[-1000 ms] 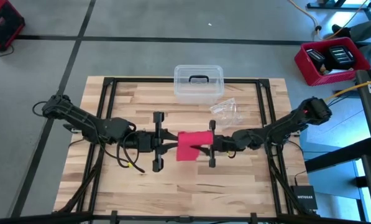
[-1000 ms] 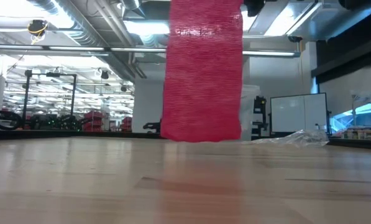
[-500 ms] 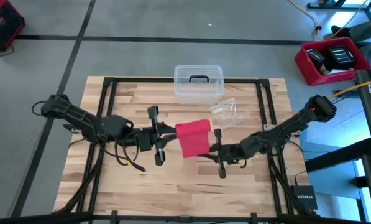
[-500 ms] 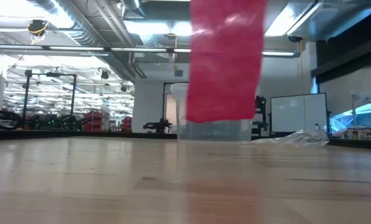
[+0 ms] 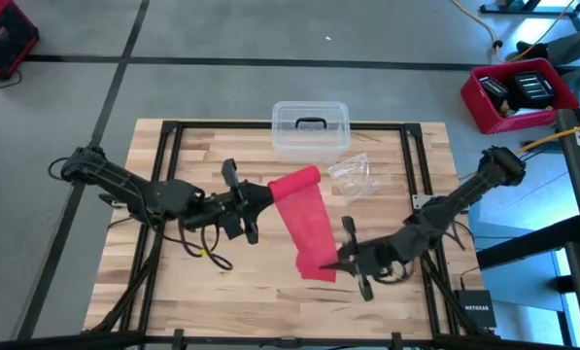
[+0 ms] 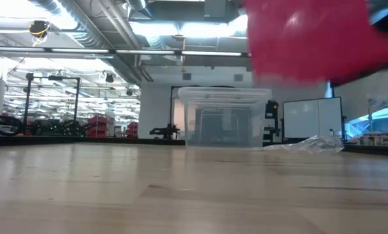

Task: Roll bandage
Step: Roll the red bandage

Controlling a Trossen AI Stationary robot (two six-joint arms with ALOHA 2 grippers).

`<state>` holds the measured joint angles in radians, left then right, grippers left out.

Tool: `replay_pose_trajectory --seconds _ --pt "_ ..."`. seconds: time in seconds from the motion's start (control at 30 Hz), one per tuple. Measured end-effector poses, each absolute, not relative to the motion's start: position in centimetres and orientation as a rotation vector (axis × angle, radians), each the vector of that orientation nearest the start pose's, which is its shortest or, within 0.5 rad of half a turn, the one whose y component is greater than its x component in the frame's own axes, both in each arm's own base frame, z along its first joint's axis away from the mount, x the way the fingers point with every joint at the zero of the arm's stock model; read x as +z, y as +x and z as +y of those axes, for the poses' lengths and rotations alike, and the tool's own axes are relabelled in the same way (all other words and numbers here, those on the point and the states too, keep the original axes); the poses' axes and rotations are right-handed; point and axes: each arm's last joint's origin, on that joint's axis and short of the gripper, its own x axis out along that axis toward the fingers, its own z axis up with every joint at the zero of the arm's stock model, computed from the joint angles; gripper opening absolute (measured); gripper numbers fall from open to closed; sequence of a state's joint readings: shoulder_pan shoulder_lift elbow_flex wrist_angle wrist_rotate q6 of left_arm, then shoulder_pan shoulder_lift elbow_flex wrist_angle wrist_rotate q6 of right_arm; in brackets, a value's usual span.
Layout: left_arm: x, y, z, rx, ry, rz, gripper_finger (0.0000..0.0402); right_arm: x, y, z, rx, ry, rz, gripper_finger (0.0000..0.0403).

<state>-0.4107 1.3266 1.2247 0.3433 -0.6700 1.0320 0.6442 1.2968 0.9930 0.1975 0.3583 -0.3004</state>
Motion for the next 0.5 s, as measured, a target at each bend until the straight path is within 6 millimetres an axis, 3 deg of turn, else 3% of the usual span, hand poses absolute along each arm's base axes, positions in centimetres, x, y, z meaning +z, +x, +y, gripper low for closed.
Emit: replay_pose_trajectory --seconds 0.27,0.5 --pt "40.5 27.9 -9.9 0.331 0.973 0.063 0.0017 38.3 22.6 18.8 0.366 -0.381 -0.046 0.0003" --pt "38.5 28.2 -9.8 0.304 0.992 0.129 0.0017 41.5 22.1 18.8 0.364 -0.337 -0.125 0.0008"
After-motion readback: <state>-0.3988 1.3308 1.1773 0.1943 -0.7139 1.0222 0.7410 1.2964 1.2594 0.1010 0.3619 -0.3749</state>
